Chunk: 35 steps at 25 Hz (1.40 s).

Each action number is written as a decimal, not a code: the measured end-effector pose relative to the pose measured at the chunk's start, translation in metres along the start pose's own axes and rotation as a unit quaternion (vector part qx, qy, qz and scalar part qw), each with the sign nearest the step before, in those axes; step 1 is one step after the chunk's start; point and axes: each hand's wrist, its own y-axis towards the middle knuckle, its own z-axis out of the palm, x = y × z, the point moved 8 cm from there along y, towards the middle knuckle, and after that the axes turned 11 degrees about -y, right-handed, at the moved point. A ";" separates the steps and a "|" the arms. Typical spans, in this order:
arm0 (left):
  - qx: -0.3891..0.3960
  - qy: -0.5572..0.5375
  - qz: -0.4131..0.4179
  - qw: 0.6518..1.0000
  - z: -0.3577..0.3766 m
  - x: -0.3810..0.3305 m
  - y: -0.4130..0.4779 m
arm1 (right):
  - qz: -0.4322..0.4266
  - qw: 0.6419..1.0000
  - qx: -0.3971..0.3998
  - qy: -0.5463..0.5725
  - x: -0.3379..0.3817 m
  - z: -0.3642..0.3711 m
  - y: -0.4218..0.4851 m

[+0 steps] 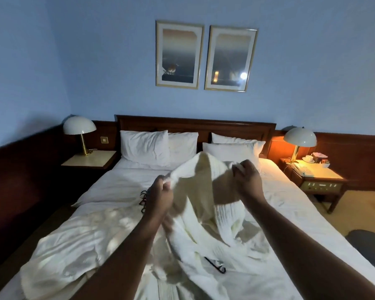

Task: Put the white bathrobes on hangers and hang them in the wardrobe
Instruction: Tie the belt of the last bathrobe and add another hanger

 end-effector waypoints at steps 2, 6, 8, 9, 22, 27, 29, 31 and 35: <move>0.013 0.018 0.089 0.996 -0.002 -0.088 0.033 | -0.094 0.992 -0.049 -0.075 0.047 -0.047 0.038; -0.063 0.048 0.292 0.953 -0.061 -0.255 0.077 | -0.216 0.924 -0.227 -0.221 0.151 -0.162 0.099; -0.127 0.033 0.373 0.918 -0.099 -0.322 0.097 | -0.229 0.898 -0.267 -0.263 0.197 -0.202 0.115; -0.138 0.041 0.371 0.917 -0.110 -0.342 0.108 | -0.204 0.892 -0.238 -0.325 0.211 -0.205 0.124; -0.278 0.251 0.381 0.845 -0.198 -0.439 0.100 | -0.136 0.875 -0.226 -0.406 0.319 -0.185 0.130; -0.338 0.338 0.396 0.785 -0.238 -0.471 0.093 | -0.168 0.850 -0.270 -0.420 0.362 -0.197 0.130; -0.348 0.374 0.395 0.763 -0.243 -0.487 0.088 | -0.191 0.838 -0.291 -0.421 0.382 -0.201 0.129; -0.365 0.391 0.385 0.752 -0.251 -0.502 0.083 | -0.213 0.825 -0.310 -0.422 0.402 -0.205 0.127; -0.400 0.380 0.406 0.729 -0.273 -0.526 0.067 | -0.241 0.803 -0.339 -0.427 0.431 -0.222 0.121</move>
